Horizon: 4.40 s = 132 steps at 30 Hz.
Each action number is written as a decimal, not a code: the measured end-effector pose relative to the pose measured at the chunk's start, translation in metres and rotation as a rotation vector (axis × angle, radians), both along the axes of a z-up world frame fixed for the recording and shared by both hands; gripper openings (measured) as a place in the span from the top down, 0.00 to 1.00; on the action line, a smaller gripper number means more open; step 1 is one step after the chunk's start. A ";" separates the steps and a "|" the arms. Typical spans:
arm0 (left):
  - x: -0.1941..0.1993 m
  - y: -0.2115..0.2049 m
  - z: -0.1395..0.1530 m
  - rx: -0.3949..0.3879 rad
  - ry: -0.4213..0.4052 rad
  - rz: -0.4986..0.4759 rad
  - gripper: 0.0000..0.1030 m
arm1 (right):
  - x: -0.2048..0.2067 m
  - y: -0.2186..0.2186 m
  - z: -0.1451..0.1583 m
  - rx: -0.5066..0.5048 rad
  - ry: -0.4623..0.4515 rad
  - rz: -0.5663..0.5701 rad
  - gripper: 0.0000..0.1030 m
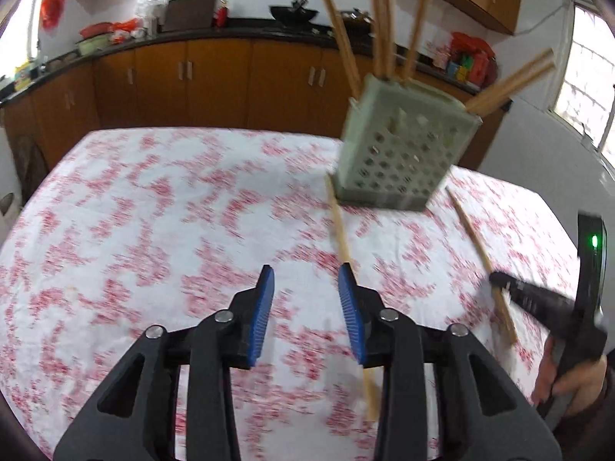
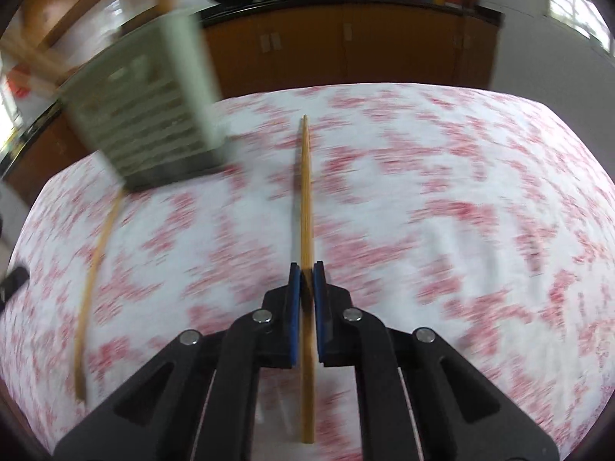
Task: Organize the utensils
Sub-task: 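Grasp the last chopstick with the left tool while the right grasps another, then lift both held chopsticks upright and carry them over the green holder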
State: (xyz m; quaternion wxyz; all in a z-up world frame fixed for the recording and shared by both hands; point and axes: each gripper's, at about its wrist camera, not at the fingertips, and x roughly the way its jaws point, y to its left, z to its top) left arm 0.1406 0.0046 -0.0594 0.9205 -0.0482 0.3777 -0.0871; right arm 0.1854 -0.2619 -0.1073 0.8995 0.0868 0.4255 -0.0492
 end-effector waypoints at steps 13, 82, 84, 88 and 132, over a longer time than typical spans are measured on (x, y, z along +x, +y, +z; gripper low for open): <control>0.012 -0.047 -0.040 0.135 0.089 -0.051 0.69 | -0.006 -0.021 -0.003 0.016 -0.007 0.000 0.92; 0.056 0.004 -0.040 0.070 0.101 0.002 0.91 | 0.011 0.005 -0.005 -0.039 -0.023 0.114 0.92; 0.055 0.004 -0.040 0.074 0.101 0.006 0.91 | 0.010 0.005 -0.006 -0.036 -0.023 0.114 0.92; 0.055 0.005 -0.039 0.077 0.102 0.007 0.91 | 0.011 0.005 -0.006 -0.036 -0.023 0.114 0.92; 0.001 0.025 0.059 0.035 -0.108 0.048 0.93 | -0.042 -0.012 0.107 -0.033 -0.321 0.089 0.92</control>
